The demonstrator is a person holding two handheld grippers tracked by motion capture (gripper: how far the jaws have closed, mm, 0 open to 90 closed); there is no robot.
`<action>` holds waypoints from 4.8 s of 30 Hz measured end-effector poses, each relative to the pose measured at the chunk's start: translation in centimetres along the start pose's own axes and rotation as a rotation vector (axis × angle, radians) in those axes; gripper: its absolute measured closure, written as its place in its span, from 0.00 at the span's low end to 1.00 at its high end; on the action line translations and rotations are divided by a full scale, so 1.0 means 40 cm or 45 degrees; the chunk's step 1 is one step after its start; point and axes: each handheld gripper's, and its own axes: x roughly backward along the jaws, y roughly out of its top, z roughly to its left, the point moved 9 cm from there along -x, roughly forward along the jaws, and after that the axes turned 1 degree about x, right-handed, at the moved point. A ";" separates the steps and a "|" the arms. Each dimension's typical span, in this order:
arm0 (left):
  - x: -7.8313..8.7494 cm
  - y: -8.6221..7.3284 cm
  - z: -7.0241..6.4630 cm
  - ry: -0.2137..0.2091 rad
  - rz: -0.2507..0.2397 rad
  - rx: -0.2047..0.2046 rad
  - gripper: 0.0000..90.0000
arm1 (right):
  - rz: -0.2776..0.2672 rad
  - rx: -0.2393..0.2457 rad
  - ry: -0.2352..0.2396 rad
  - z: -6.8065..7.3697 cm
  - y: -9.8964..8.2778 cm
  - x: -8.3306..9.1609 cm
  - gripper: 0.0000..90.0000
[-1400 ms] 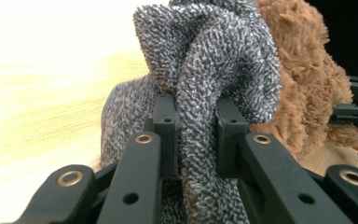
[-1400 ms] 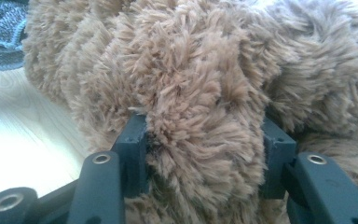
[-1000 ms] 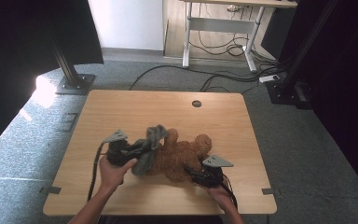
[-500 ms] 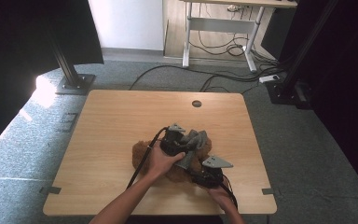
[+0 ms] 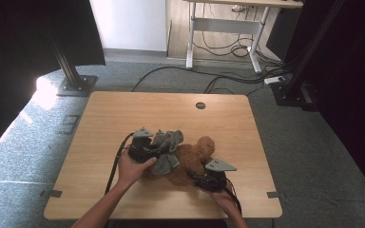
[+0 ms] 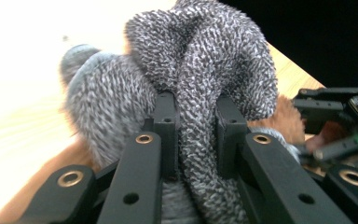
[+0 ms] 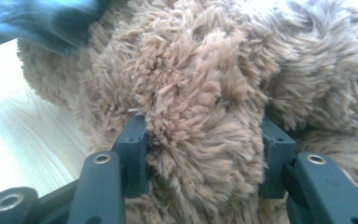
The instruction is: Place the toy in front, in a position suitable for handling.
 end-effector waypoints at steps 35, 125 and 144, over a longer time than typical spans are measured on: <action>0.148 -0.219 0.071 -0.091 -0.022 0.148 0.81 | 0.072 -0.007 0.081 0.015 -0.019 0.008 0.47; -0.039 -0.151 0.072 -0.122 -0.124 0.151 0.83 | 0.102 0.240 -0.106 -0.070 -0.011 -0.114 0.47; -0.107 0.114 -0.132 -0.241 -0.063 -0.016 0.79 | 0.101 0.274 -0.107 -0.060 -0.025 -0.097 0.48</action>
